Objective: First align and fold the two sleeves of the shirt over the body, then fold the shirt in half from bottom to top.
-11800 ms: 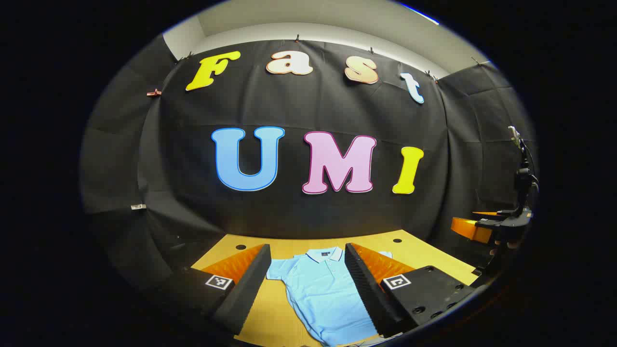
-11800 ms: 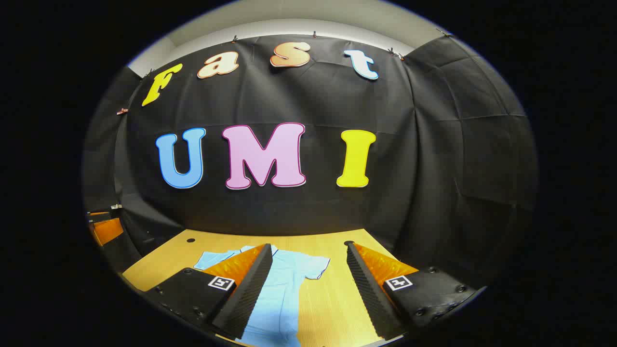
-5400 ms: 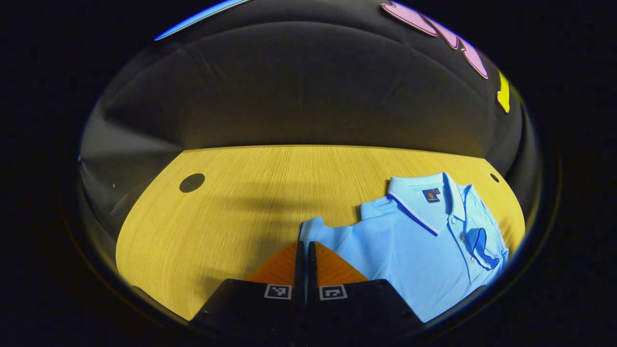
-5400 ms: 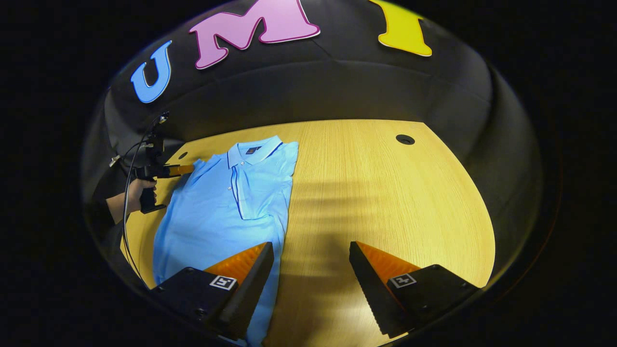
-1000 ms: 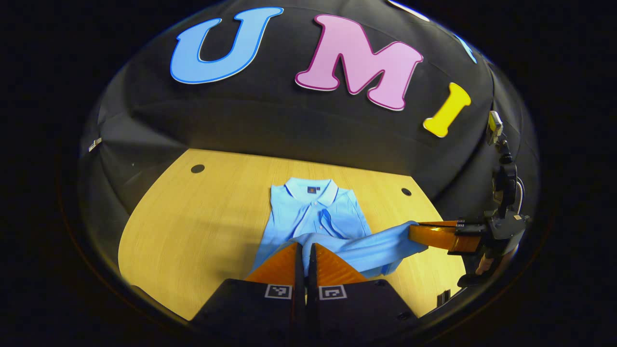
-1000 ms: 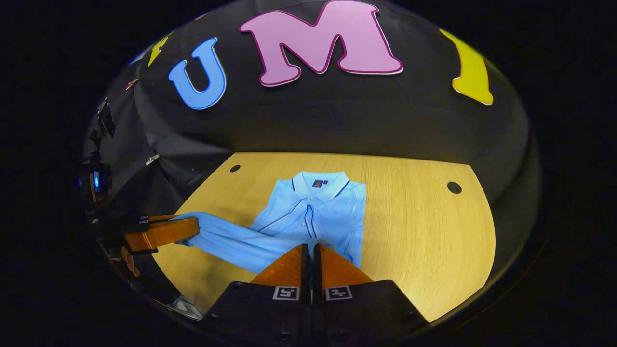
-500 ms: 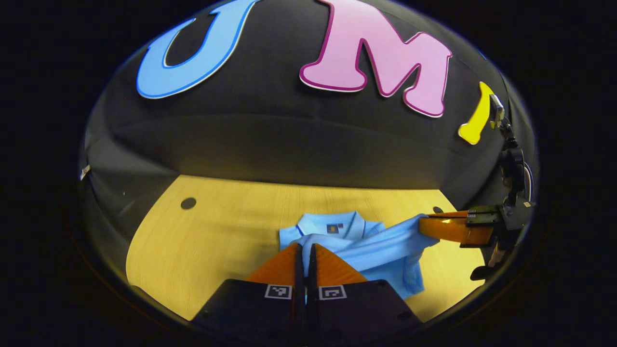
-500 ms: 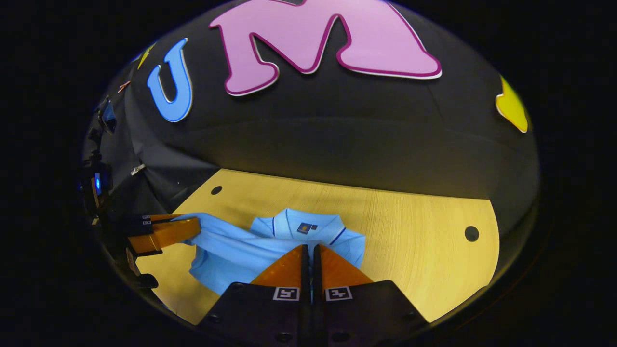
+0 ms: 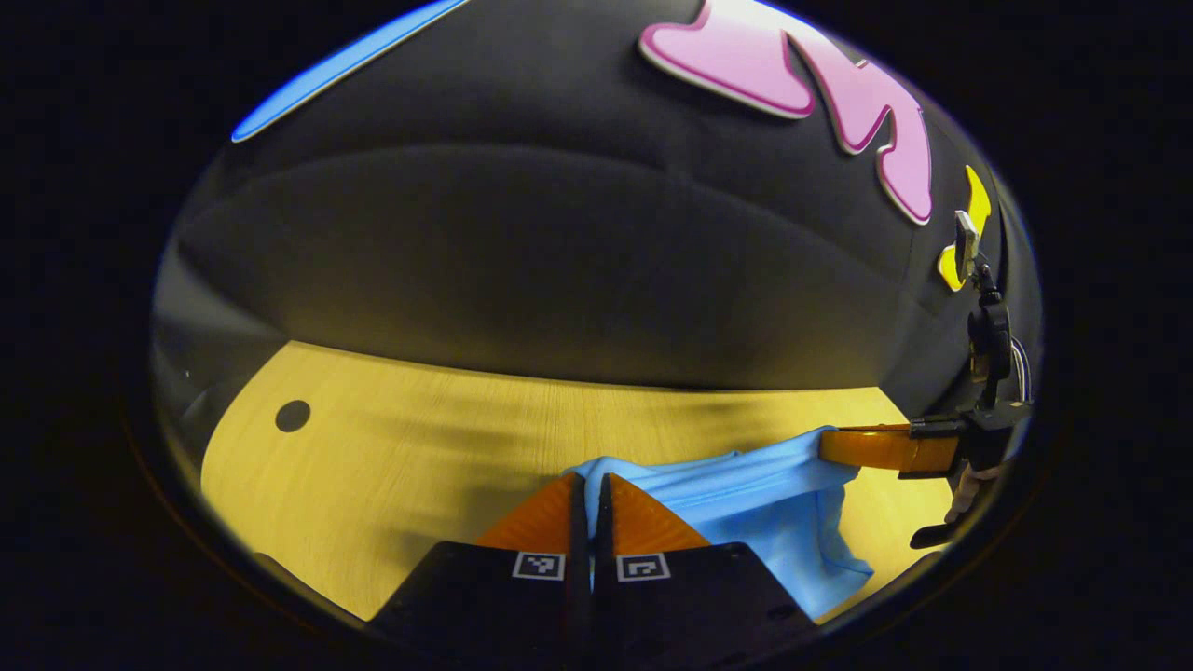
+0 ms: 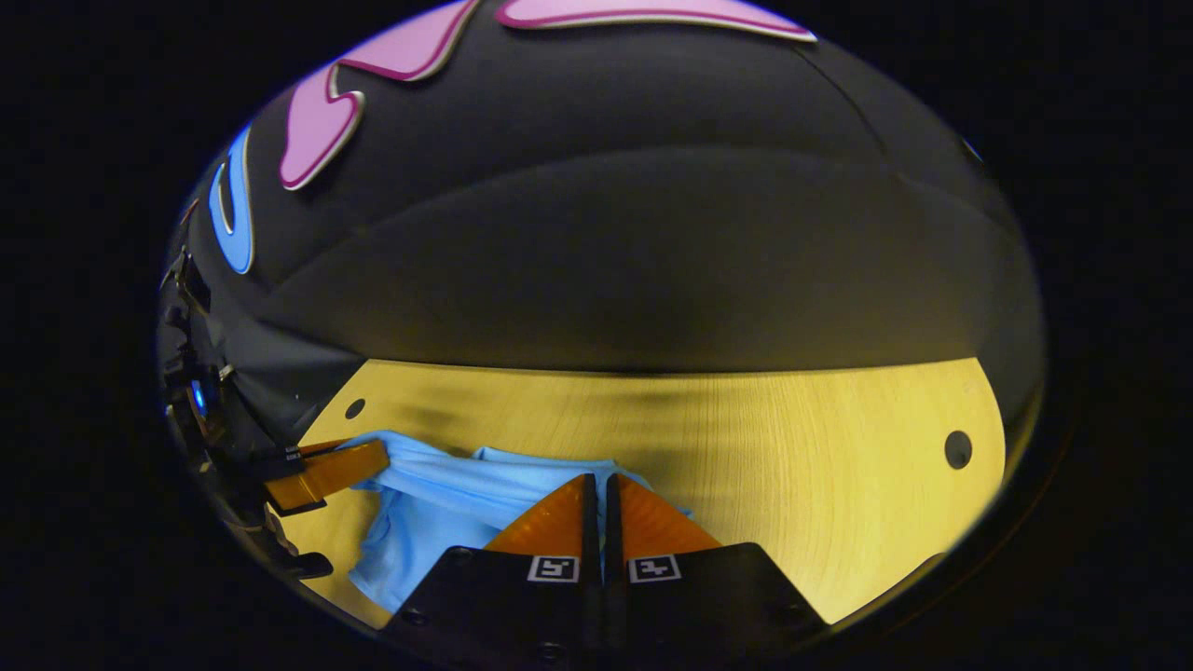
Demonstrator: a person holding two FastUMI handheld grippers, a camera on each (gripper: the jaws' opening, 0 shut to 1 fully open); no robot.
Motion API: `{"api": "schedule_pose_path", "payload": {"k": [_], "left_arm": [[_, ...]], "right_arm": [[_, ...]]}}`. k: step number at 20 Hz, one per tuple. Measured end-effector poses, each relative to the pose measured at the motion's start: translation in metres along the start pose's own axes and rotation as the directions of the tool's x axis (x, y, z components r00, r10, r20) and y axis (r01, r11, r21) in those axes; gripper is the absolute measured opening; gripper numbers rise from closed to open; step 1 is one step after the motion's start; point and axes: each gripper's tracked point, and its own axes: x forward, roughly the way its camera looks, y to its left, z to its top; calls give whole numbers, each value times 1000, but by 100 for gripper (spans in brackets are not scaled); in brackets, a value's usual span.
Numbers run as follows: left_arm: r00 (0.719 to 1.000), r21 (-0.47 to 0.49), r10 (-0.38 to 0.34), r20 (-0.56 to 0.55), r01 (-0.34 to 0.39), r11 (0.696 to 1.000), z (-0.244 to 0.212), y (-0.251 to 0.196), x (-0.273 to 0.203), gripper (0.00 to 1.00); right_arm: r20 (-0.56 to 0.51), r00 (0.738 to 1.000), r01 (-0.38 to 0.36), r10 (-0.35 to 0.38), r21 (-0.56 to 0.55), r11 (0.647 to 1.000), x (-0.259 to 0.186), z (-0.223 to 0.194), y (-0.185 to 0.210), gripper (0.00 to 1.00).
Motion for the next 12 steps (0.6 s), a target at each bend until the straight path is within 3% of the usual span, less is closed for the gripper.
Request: {"api": "schedule_pose_path", "payload": {"k": [4,5,6,10,11,12], "left_arm": [[999,33,52,-3,-52,998,-12,4,27,7],[998,46,70,-3,-70,997,-14,8,28,17],[997,47,78,-2,-78,996,-11,8,25,25],[996,67,77,52,-80,995,4,-3,-4,100],[993,83,88,82,-95,992,13,-5,-16,99],[990,91,88,114,-98,991,22,-9,-31,98]], "right_arm": [[-33,998,54,-57,-98,994,24,-28,-12,5],[-33,997,67,-71,-118,991,22,-30,-15,8],[-30,997,60,-64,-122,991,21,-30,-13,16],[14,997,80,-79,-101,992,-4,-19,-9,82],[36,995,93,-90,-102,990,-15,-16,-11,100],[64,993,109,-102,-110,988,-31,-9,-13,100]]}}
